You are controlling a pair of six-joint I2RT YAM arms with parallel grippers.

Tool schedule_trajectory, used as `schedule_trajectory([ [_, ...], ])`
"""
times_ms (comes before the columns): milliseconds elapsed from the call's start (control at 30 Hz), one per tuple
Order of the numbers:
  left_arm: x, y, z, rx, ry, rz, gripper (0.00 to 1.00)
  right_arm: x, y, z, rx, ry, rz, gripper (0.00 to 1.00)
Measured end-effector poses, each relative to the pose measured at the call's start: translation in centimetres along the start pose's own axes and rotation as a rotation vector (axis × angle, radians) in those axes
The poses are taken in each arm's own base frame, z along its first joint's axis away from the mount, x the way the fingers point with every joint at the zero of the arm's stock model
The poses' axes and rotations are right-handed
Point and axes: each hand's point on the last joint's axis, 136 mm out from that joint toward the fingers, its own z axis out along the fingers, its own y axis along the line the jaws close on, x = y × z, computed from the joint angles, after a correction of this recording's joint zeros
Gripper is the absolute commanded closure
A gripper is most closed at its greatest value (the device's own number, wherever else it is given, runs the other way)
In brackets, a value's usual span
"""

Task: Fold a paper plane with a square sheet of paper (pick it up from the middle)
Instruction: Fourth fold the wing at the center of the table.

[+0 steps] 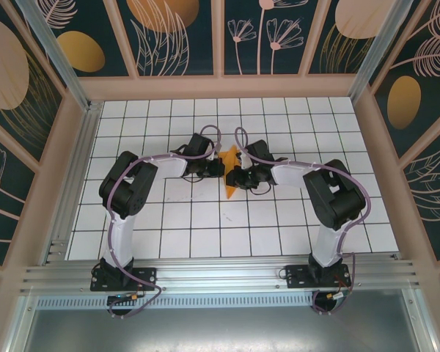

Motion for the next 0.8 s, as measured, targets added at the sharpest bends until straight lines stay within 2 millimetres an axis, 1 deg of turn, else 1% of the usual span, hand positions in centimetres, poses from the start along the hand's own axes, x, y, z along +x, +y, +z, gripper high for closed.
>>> schedule_trajectory([
  [100,0.0,0.0,0.0,-0.002,0.000,-0.002,1.00,0.2,-0.1,0.1,0.002,0.006,0.002,0.77],
  [300,0.0,0.0,0.0,-0.007,0.000,-0.001,1.00,1.3,0.3,1.0,0.011,0.052,-0.018,0.76],
  [533,0.0,0.0,0.0,-0.009,0.001,-0.002,1.00,0.7,1.3,1.0,0.003,0.052,-0.045,0.76],
  [800,0.0,0.0,0.0,-0.015,0.001,-0.001,1.00,1.7,0.1,1.8,0.040,0.087,-0.024,0.76],
])
